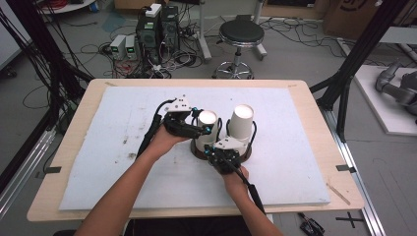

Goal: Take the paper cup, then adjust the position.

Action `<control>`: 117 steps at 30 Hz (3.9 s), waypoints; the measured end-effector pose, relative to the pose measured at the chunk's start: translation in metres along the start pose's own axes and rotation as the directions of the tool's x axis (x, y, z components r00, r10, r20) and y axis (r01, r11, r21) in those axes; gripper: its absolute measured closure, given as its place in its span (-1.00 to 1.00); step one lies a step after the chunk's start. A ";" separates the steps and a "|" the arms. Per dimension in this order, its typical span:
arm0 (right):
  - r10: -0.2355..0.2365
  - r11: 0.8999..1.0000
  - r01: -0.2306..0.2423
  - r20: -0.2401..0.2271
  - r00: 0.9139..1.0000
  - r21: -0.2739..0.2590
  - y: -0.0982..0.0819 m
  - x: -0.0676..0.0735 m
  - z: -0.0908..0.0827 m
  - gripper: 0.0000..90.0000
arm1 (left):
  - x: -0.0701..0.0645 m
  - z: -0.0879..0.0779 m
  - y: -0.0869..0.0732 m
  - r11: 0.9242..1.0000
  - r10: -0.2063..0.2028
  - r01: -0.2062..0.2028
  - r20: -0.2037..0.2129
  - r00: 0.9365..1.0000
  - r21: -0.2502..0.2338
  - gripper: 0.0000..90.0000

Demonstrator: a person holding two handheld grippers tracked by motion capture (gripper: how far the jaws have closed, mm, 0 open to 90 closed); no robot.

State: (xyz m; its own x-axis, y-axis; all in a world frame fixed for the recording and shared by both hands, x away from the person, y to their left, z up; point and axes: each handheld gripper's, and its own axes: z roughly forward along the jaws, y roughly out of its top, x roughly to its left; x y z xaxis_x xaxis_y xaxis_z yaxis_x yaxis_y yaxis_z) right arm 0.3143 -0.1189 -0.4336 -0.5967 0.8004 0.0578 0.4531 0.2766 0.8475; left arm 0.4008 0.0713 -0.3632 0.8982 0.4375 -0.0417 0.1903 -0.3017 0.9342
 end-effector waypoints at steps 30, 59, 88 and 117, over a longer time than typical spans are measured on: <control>-0.033 0.999 0.031 -0.077 0.996 -0.025 0.000 -0.004 -0.008 0.85 | -0.003 -0.049 0.046 0.982 -0.040 0.040 0.004 0.999 -0.184 -0.23; -0.177 0.984 0.156 -0.332 0.927 -0.088 -0.001 -0.055 -0.069 -0.52 | -0.024 -0.112 0.023 0.986 -0.034 0.034 0.001 0.999 -0.164 -0.23; -0.253 0.966 0.205 -0.429 0.867 -0.157 0.001 -0.051 -0.082 -0.56 | -0.050 -0.104 -0.025 0.990 -0.045 0.051 0.047 0.998 -0.133 -0.23; -0.301 0.951 0.217 -0.504 0.809 -0.219 0.005 -0.028 -0.063 -0.56 | -0.081 -0.060 -0.026 0.991 -0.007 0.033 0.198 0.980 -0.128 -0.23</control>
State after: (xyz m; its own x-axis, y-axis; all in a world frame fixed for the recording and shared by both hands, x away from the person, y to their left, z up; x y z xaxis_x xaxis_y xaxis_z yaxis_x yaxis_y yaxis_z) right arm 0.2913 -0.1739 -0.3979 -0.9533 0.2963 0.0580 0.1564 0.3200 0.9344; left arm 0.2991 0.0943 -0.3627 0.9576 0.2632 -0.1175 0.1675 -0.1764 0.9700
